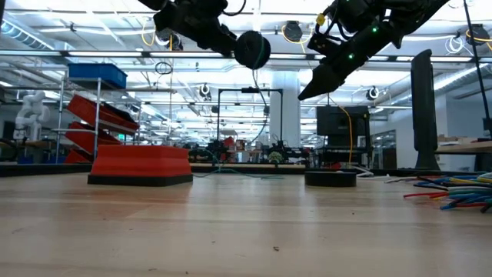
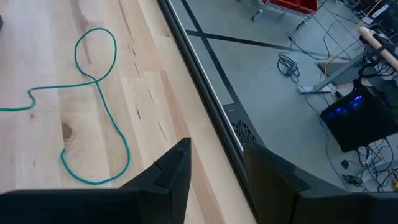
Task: Coiling cords
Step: Coil the green wire cable on the spool
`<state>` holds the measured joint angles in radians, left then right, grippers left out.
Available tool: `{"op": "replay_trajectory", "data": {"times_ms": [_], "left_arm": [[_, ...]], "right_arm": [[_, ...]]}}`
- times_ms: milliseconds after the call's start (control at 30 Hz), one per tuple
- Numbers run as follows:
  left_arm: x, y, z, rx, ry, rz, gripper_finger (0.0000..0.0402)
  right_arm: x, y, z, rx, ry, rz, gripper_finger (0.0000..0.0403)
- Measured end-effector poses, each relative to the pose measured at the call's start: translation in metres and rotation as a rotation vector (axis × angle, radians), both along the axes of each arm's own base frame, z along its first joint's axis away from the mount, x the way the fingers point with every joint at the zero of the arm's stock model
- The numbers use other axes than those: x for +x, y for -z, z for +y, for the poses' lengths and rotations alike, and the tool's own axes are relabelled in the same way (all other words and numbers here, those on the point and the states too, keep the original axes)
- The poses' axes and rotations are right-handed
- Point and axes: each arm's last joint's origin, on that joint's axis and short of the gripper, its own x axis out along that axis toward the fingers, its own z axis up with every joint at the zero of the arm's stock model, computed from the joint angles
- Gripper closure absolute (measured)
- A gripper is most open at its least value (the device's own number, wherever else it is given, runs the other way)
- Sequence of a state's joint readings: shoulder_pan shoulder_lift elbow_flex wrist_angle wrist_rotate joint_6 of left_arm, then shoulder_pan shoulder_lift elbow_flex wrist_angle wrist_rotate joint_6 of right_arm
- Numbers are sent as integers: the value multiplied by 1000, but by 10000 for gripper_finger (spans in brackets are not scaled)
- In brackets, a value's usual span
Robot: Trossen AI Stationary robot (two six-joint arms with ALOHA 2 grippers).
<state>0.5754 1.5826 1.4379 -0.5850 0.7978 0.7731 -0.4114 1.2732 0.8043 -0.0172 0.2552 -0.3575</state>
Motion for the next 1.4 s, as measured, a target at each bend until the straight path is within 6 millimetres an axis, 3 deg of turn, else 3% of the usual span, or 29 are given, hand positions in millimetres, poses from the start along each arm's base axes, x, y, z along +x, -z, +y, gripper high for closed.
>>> {"op": "replay_trajectory", "data": {"times_ms": [600, 900, 1033, 1400], "left_arm": [[-13, -3, -10, -231, 125, 80, 402], [-13, -3, -10, -198, 148, 64, 402], [-12, -4, -10, -181, 159, 46, 402], [-10, -6, -9, -133, 205, -24, 402]], "right_arm": [[0, 0, 0, 4, 3, 1, 268], [3, -5, -1, -17, 6, -67, 268], [2, -3, 1, 58, 14, -83, 268], [6, -3, 19, 480, -738, -215, 268]]}}
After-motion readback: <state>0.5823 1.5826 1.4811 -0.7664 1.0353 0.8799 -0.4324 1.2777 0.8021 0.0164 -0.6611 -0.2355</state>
